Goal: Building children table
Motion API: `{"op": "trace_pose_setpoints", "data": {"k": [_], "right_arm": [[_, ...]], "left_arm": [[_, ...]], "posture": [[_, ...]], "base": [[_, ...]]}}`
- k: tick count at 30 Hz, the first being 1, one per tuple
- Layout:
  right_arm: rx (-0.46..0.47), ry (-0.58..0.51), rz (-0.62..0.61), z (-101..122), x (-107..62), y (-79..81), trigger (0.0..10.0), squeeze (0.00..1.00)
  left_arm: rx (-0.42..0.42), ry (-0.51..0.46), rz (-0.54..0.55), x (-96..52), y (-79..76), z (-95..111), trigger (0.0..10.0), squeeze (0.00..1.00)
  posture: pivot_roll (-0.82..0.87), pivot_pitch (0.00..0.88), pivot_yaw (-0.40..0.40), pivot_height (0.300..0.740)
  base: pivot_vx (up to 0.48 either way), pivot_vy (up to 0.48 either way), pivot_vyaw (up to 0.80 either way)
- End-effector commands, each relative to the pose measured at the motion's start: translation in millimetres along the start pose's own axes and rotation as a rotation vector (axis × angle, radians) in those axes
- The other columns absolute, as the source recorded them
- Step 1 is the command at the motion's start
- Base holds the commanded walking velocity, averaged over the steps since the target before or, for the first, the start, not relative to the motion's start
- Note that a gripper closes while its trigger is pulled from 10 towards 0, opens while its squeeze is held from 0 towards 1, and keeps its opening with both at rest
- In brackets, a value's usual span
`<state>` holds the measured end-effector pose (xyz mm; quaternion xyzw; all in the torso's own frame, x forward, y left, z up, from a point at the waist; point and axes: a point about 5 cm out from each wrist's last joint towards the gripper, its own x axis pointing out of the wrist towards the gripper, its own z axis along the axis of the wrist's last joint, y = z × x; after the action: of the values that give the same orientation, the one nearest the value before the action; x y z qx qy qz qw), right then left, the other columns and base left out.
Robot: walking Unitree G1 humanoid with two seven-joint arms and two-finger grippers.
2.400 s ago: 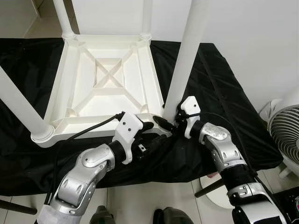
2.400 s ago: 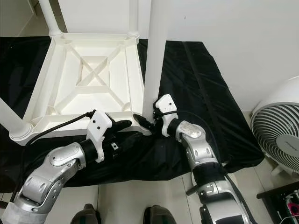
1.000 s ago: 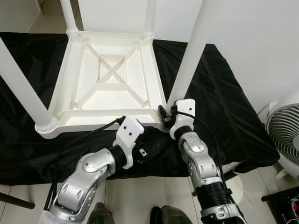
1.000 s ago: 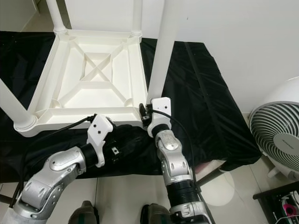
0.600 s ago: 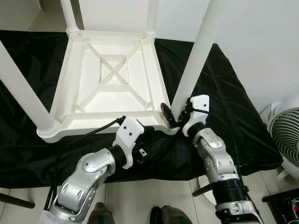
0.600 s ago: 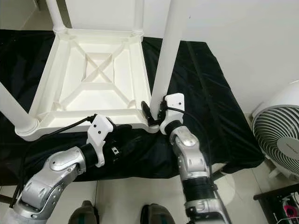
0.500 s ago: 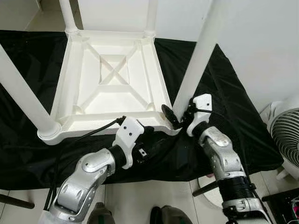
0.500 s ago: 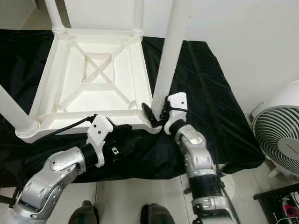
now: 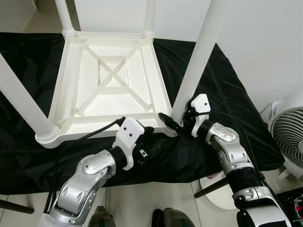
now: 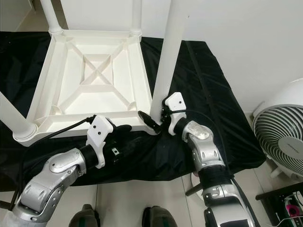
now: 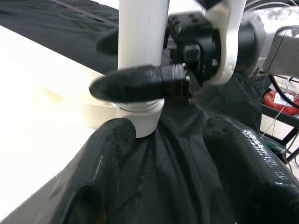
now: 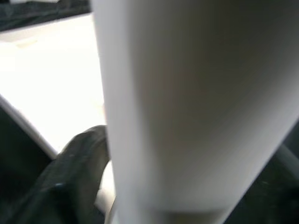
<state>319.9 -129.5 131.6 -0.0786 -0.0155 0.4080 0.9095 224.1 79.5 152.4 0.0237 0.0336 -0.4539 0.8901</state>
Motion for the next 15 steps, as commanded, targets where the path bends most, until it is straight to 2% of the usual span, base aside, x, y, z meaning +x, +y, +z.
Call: {"op": "trace_pose_setpoints", "data": {"k": [1,11,15], "right_arm": [[0.012,0.009,0.019,-2.5,3.0,2.4,0.0,0.00],[0.044,0.007,-0.063,-6.1,2.5,4.7,0.0,0.00],[0.055,-0.016,-0.107,-4.5,2.9,11.5,0.0,0.00]], "left_arm": [[-0.001,0.004,0.025,-2.3,-0.7,-0.3,10.0,0.00],[-0.009,0.004,0.034,-3.7,-3.2,-0.5,10.0,0.00],[-0.012,0.003,0.034,-3.2,-3.5,-0.1,10.0,0.00]], "posture": [[0.06,0.068,-0.065,0.740],[0.06,0.079,-0.074,0.740],[0.06,0.082,-0.075,0.740]], "base": [[0.000,0.000,0.00],[0.000,0.000,0.00],[0.000,0.000,0.00]]}}
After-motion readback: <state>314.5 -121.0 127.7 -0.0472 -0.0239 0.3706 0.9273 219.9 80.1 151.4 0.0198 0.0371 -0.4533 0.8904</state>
